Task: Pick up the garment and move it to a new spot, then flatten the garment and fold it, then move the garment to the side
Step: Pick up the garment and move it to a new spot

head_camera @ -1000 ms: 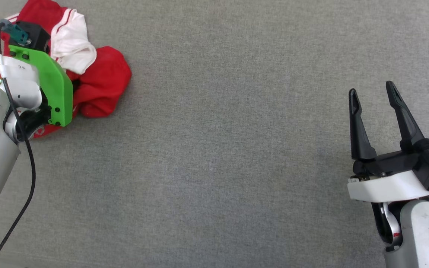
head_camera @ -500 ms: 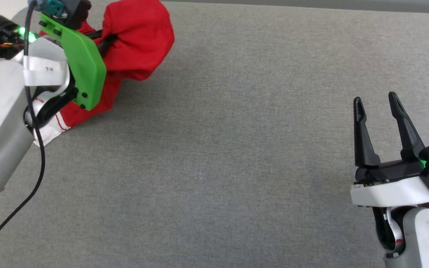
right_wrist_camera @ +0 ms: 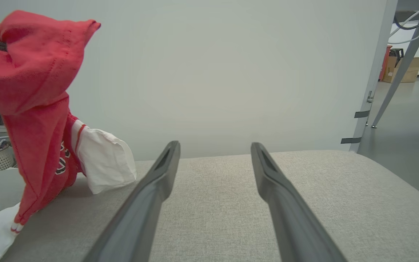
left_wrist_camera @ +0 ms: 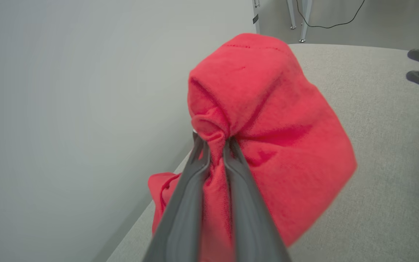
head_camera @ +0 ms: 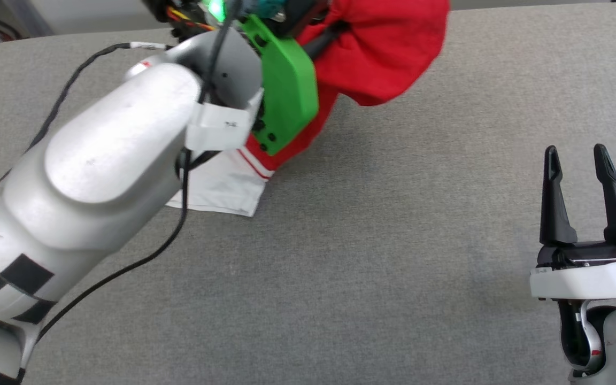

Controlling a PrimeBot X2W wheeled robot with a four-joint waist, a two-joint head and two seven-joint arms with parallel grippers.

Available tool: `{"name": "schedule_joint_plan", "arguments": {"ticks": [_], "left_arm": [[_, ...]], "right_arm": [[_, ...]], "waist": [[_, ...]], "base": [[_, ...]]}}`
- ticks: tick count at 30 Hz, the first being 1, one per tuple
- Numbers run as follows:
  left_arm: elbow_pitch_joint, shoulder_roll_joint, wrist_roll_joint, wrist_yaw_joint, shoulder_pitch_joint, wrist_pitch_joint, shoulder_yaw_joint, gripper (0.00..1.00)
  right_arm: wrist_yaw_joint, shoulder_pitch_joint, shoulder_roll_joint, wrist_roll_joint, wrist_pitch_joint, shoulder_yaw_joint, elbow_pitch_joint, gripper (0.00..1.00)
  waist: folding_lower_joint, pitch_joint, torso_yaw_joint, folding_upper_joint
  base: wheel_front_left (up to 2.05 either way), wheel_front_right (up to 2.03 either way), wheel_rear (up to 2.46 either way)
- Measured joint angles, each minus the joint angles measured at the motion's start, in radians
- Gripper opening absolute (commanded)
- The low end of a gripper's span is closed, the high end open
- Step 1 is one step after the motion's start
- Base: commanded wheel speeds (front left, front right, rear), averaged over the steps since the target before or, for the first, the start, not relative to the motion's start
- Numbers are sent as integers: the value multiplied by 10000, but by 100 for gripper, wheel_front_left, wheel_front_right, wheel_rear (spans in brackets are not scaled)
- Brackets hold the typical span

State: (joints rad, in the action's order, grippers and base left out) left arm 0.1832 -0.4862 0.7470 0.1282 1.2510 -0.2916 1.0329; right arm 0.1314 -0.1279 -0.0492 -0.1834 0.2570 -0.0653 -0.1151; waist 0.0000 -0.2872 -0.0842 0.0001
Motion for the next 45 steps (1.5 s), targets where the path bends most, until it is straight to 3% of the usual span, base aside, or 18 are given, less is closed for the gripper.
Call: {"name": "schedule_joint_plan", "arguments": {"ticks": [10,19,25,34,35,36,41,45], "left_arm": [[-226,1603,-176,0,378,882,1626,0],[1166,2619,-376,0,-2240,702,2460,0],[1388,2955,-1287,0,-4395,-334,2489,0],[1022,3097,-1662,-4,-5268,-882,2382,0],[1087,3099,-1655,-4,-5265,-660,2393,23],[1221,3101,-1657,-4,-5230,-290,2429,100],[2153,3223,-1544,2,-4687,1758,2435,100],[2548,3388,-1534,-134,-4299,3382,1697,100]], "right_arm": [[0,27,-2,-163,0,-552,-29,100],[0,17,-2,-163,0,-663,-56,100],[0,-36,0,-148,0,-593,-54,100],[0,-79,0,-130,0,-558,-31,100],[0,-79,0,-128,0,-562,-17,100],[0,-78,0,-123,0,-570,-2,100],[0,-33,0,-44,0,-598,50,100],[0,153,-2,-35,0,-608,77,100]], "waist": [[0,-133,-667,0],[0,-439,-648,0],[0,-567,-620,0],[0,-535,-521,0],[0,-502,-499,0],[0,-457,-476,0],[0,-155,-348,0],[0,175,-205,0]], "base": [[0,0,0],[0,0,0],[0,0,0],[0,0,0],[0,0,0],[0,0,0],[0,0,0],[0,0,0]]}}
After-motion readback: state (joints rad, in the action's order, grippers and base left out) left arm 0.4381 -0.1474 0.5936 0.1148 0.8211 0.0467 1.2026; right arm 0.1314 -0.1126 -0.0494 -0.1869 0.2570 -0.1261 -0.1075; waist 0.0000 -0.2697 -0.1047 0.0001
